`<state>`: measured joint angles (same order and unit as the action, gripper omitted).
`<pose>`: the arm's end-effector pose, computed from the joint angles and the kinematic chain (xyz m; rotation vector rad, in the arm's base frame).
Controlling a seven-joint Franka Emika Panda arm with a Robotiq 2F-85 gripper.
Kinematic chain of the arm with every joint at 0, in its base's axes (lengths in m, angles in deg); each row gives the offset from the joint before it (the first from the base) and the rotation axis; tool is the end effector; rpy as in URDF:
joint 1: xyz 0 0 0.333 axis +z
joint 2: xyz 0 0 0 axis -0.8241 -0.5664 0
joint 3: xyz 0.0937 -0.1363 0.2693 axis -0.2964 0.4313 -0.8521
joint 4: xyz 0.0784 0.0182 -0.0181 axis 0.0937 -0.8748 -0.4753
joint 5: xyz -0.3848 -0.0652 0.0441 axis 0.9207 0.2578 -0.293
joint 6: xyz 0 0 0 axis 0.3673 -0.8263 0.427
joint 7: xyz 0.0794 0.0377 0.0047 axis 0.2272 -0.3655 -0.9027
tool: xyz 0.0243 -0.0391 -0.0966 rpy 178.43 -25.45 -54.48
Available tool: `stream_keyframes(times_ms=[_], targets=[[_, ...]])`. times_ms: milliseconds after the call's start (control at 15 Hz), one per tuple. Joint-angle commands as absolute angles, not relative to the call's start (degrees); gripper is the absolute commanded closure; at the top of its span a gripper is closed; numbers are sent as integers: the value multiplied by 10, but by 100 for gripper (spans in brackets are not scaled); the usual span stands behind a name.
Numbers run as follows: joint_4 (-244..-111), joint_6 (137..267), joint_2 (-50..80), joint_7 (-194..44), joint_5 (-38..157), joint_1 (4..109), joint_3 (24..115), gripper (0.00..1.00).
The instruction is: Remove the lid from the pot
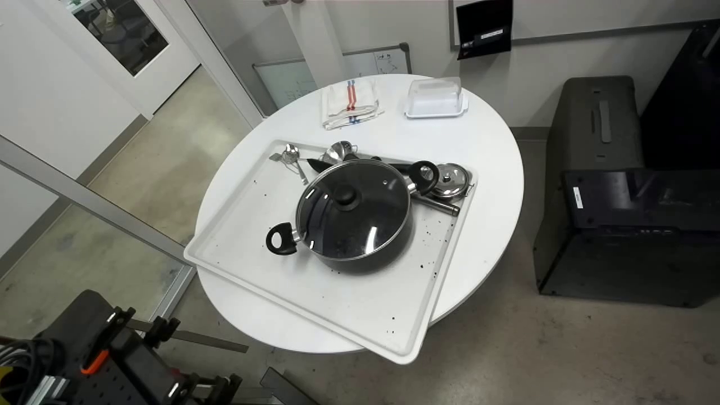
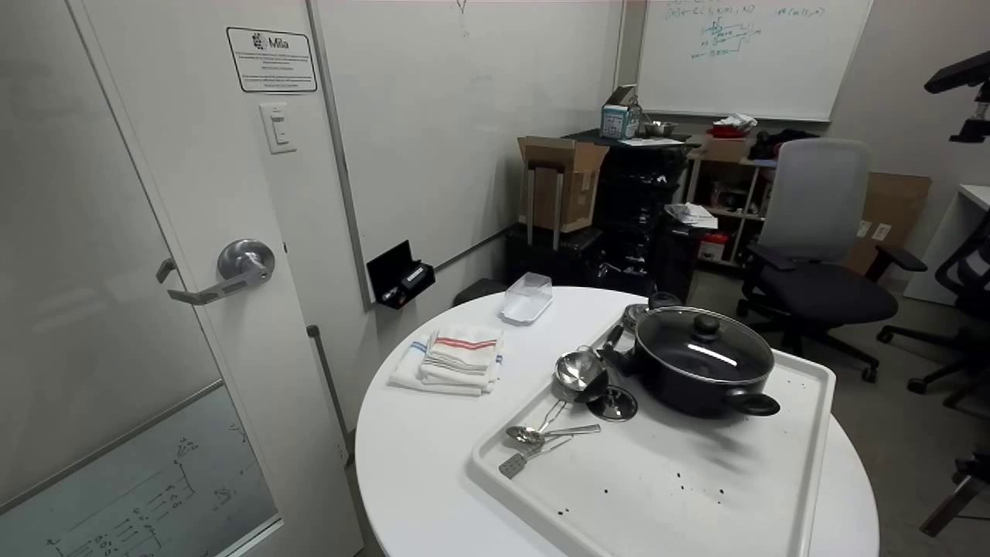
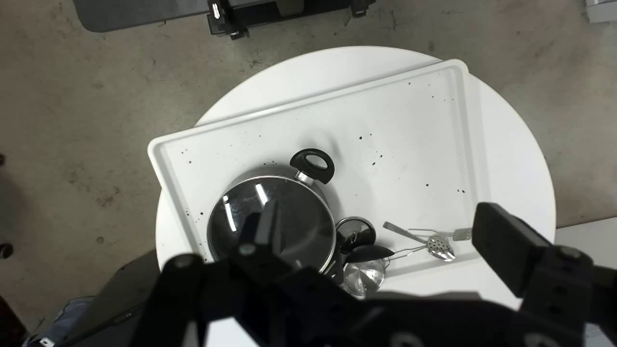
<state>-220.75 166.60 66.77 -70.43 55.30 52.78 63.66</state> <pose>0.3627 -0.0039 0.5396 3.1271 -0.2935 -0.0463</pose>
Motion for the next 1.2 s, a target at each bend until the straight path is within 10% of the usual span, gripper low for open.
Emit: stream_keyframes(times_ms=[0, 1133], targets=[[-2206, 1664, 667, -704, 553, 529, 637, 0], [-2183, 1685, 586, -710, 555, 518, 654, 0]])
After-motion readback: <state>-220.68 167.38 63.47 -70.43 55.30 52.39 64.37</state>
